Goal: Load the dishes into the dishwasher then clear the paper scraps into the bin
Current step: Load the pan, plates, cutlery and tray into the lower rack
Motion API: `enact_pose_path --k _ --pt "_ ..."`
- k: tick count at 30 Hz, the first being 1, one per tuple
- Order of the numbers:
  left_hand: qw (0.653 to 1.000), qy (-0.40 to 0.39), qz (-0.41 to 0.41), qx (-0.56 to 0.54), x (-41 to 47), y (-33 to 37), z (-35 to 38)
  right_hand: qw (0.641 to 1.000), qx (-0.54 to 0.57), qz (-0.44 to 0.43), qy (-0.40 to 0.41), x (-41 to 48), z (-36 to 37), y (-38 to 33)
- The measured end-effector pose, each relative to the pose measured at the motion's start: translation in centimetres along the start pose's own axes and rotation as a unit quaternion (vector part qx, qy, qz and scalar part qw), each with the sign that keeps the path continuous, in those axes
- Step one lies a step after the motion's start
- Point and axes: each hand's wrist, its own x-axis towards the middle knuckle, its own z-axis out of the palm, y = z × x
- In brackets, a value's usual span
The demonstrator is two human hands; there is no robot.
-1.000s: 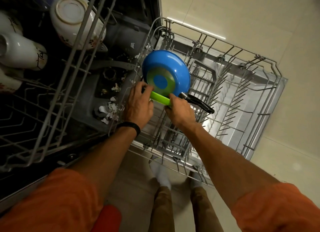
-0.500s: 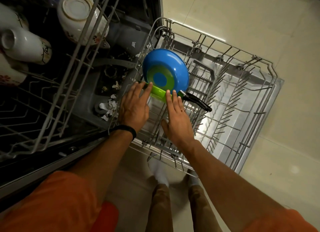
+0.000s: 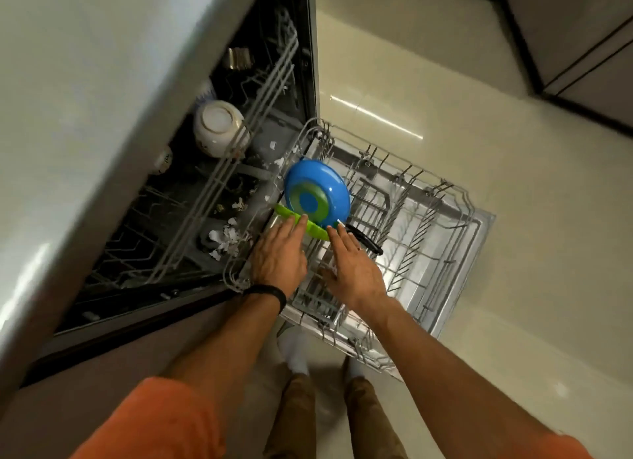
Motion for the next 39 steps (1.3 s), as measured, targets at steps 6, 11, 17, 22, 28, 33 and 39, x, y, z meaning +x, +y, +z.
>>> enact_pose_path --k 6,11,17,22,28,33,39 --pt "0.999 0.017 0.008 -0.026 -7.0 5.9 -9.4 0.999 0.001 -0.008 0.042 -7.9 -9.5 -3.7" --pt "0.995 0.087 0.041 -0.029 -12.9 9.7 -17.5 0.995 0.004 -0.039 0.089 -14.6 -16.9 -7.7" --pt "0.973 0.229 0.016 -0.032 -17.4 9.7 -25.1 0.978 0.009 -0.130 0.162 -18.8 -22.2 -12.4" --pt "0.949 0.312 -0.040 -0.003 -21.7 6.8 -29.2 0.959 0.003 -0.223 0.174 -20.0 -23.8 -18.1" --pt "0.923 0.365 -0.126 0.004 -28.4 0.6 -31.6 0.929 -0.001 -0.337 0.149 -21.0 -22.7 -26.4" --pt "0.893 0.403 -0.200 0.001 -35.8 -5.1 -32.2 0.902 -0.029 -0.414 0.123 -23.2 -18.8 -33.8" --pt "0.863 0.422 -0.277 0.011 -46.5 -12.9 -31.3 0.873 -0.044 -0.479 0.084 -27.8 -11.2 -43.2"
